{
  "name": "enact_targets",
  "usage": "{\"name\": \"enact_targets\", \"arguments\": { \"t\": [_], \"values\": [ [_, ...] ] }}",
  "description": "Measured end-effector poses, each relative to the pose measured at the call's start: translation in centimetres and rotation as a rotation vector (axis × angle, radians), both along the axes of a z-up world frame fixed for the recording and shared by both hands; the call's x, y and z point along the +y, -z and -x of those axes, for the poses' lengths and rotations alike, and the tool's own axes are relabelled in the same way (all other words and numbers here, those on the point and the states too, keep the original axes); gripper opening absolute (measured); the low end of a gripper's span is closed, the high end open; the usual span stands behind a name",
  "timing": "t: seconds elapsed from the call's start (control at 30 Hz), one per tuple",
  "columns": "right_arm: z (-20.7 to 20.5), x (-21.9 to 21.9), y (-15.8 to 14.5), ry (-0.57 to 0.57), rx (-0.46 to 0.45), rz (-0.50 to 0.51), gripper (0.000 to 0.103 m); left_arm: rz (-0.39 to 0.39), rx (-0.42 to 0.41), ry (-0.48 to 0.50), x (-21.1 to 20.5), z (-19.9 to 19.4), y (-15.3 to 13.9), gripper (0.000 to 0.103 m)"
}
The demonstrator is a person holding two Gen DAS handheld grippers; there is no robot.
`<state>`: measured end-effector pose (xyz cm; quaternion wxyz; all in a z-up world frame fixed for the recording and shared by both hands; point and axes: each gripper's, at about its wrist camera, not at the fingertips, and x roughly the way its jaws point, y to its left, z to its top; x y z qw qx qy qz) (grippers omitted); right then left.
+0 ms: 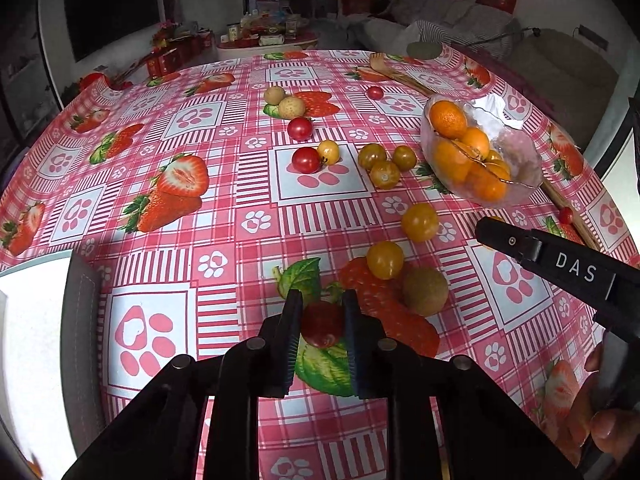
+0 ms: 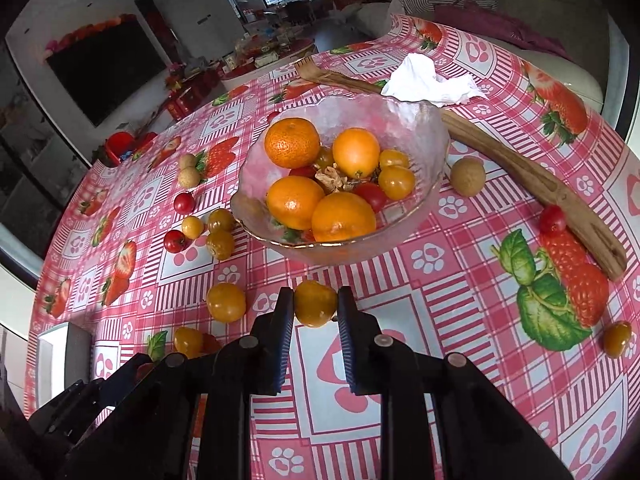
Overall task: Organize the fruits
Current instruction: 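Reach both tools toward the glass bowl and grasp a yellow tomato with the right tool, then carry a red tomato in the left tool while the right tool carries the yellow tomato to the tray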
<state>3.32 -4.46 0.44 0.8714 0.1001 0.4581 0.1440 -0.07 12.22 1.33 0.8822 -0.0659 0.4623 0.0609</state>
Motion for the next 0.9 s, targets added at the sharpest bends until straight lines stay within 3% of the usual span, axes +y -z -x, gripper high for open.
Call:
{"name": "enact_targets", "arguments": {
  "t": [0.43,0.9],
  "values": [
    [5.1,-4.0,-0.4,-0.006,0.062,-0.045,0.024,0.059,-0.042,0.03,-0.8,5.3,-2.6,0.022],
    [10.7,-2.6,-2.4,-0.07,0.048,-0.045,0.024,0.094,-0.088,-0.03,2.3,12.3,-5.0,0.022]
  ]
}}
